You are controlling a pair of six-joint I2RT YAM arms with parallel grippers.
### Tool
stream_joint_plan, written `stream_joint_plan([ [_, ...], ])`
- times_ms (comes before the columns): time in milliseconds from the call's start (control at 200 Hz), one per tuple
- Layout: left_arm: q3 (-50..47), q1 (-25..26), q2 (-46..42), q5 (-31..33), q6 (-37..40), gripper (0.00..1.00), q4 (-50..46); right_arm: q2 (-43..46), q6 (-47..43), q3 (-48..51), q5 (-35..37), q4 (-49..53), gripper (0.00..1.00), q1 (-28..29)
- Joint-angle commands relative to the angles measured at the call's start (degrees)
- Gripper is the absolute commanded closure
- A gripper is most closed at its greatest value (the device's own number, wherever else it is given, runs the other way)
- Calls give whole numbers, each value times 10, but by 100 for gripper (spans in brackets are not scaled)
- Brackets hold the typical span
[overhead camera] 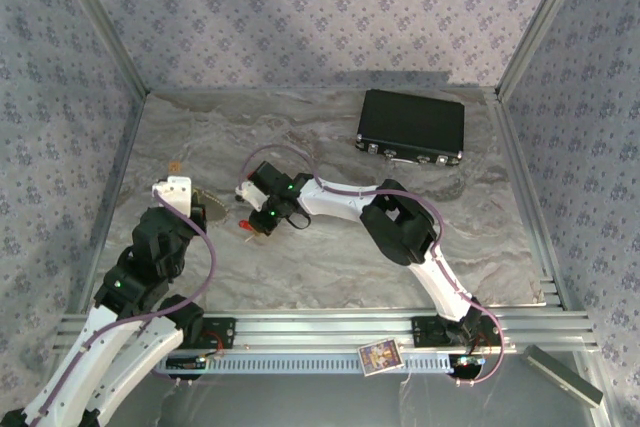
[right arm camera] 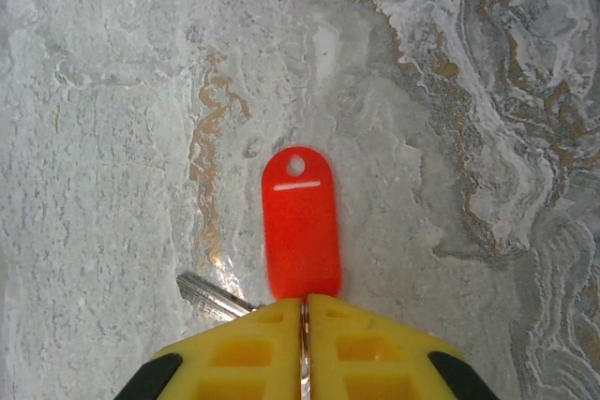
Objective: Put the keys on the keyring
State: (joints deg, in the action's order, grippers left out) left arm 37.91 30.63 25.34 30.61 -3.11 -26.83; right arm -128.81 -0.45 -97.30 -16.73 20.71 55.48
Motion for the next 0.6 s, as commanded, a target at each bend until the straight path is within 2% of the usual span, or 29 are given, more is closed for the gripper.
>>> stream_joint_plan([
  [0,3,-3,1,-6,-5,100,31,-6,1,-16,-5,17,96,-3],
  [60,3,-4,1,-6,-5,100,31,1,0,-12,-4,16,100,-3],
  [240,3,-3,1,-8,-5,100,31,31,-2,15,2,14,100,-5],
  [390,2,-3,2,-22,-2,100,31,80,1,76,14,14,100,-11],
  [485,-3,-3,1,-61,3,100,45,121,4,129,30,20,100,-14],
  [595,-14,-3,10,-140,16,100,72,179,16,202,51,17,100,-19],
])
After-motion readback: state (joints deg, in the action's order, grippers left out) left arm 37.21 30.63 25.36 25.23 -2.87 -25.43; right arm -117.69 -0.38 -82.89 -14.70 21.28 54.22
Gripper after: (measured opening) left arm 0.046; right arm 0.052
